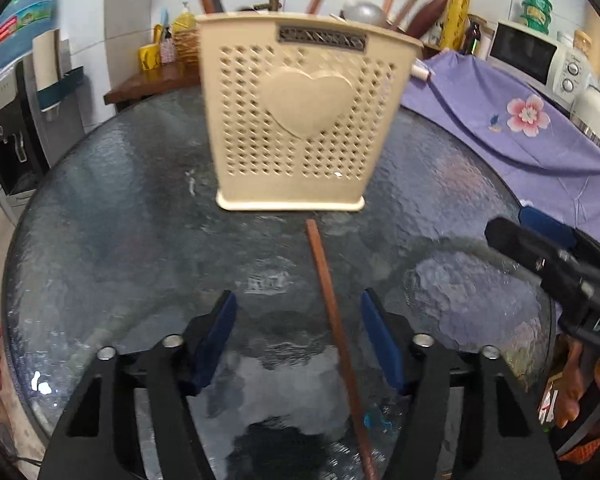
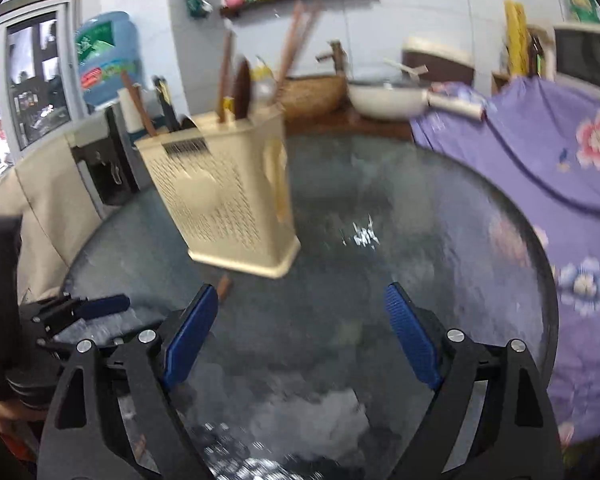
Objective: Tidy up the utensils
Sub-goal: 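Move the open left tool down to the wooden chopstick on the table, then close the left tool on the wooden chopstick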
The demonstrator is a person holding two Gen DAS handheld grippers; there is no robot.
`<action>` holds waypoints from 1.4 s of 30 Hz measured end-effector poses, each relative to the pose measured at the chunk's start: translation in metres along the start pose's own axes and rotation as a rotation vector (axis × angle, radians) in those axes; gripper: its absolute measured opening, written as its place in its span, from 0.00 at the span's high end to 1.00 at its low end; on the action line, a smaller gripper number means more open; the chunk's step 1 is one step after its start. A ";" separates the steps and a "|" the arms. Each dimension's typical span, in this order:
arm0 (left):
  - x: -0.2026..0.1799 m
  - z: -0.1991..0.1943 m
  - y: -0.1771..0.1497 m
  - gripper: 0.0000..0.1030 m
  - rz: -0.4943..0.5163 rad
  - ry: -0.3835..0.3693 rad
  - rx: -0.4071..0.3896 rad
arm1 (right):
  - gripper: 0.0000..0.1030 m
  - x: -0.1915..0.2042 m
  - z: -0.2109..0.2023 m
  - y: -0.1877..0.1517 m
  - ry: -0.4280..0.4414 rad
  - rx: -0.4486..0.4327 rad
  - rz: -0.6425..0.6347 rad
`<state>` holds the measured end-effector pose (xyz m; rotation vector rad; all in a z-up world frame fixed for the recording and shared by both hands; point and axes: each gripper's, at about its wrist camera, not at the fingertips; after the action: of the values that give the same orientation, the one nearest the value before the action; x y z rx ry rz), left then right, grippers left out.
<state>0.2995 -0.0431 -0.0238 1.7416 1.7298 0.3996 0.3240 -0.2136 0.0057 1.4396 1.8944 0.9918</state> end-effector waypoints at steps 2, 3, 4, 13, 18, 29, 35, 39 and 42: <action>-0.006 0.009 0.001 0.50 0.010 0.001 0.021 | 0.18 -0.006 0.003 -0.011 -0.015 0.029 0.013; -0.009 0.011 0.000 0.52 0.014 0.002 0.025 | 0.18 -0.010 0.005 -0.017 -0.022 0.043 0.020; -0.012 0.016 0.001 0.55 0.019 0.006 0.033 | 0.18 -0.012 0.005 -0.020 -0.026 0.050 0.023; -0.028 0.038 0.004 0.70 0.030 0.042 0.055 | 0.18 -0.027 0.005 -0.027 -0.043 0.073 0.035; -0.032 0.046 0.014 0.77 0.031 0.051 0.062 | 0.18 -0.029 0.005 -0.029 -0.034 0.076 0.036; -0.040 0.059 0.030 0.93 0.038 0.076 0.062 | 0.18 -0.029 0.001 -0.034 -0.024 0.089 0.041; -0.027 0.052 0.026 0.93 -0.002 0.044 0.066 | 0.18 -0.029 -0.002 -0.032 -0.025 0.083 0.051; -0.019 0.042 0.025 0.93 -0.024 0.018 0.053 | 0.18 -0.027 -0.005 -0.030 -0.026 0.075 0.042; -0.015 0.022 0.026 0.93 -0.033 -0.003 0.018 | 0.18 -0.024 -0.008 -0.029 -0.025 0.068 0.040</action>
<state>0.3327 -0.0605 -0.0207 1.7233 1.7627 0.3673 0.3088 -0.2432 -0.0137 1.5277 1.9051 0.9317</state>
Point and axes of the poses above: each gripper's, at about its wrist camera, not at the fingertips, and z roughly the way its jaws point, x to its left, y to its top, and after that the axes turned 10 degrees about -z, right-handed
